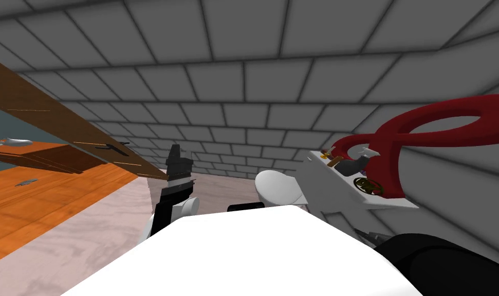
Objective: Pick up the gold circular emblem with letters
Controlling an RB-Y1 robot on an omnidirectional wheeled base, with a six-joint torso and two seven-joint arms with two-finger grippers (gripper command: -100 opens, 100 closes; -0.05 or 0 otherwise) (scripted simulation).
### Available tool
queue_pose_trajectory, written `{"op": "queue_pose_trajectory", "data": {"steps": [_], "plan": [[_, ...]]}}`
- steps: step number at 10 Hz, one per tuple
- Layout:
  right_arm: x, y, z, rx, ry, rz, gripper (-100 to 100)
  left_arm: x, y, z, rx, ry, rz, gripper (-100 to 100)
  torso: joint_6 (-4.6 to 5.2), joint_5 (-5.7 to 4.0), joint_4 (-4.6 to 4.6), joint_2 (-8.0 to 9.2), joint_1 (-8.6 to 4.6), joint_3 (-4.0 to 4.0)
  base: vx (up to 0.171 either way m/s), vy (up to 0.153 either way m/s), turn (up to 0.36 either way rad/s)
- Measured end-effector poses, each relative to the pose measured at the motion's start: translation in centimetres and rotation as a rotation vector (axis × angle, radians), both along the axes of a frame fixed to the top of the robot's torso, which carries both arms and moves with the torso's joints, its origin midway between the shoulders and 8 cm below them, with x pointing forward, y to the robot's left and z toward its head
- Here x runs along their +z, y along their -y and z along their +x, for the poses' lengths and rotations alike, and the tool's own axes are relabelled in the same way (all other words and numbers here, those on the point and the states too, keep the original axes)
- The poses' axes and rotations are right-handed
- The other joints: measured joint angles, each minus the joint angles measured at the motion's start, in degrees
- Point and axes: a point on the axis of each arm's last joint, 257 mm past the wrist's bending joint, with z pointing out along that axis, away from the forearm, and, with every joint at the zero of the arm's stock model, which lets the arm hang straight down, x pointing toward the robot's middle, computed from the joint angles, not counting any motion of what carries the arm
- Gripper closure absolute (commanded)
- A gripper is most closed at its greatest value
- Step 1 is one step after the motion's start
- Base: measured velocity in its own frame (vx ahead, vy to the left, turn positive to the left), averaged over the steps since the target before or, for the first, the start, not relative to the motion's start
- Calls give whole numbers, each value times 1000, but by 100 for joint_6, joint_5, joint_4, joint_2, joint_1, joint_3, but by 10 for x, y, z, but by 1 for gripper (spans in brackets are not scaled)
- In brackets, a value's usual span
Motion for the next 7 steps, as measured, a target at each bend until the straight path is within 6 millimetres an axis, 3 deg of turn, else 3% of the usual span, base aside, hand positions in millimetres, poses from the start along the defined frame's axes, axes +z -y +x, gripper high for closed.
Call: {"op": "queue_pose_trajectory", "data": {"steps": [2,5,7], "plan": [[21,38,-25,-31,-71,-73,-100,0,0,0,0,0,0,0,5,4,-3,-12,6,-7,68,74,104],[48,77,-59,-70,-157,-163,-100,0,0,0,0,0,0,0,0,0,-2,-7,1,-4,51,74,169],[90,117,-83,-111,-234,-256,-100,0,0,0,0,0,0,0,0,5,-5,-19,14,-11,77,87,143]]}}
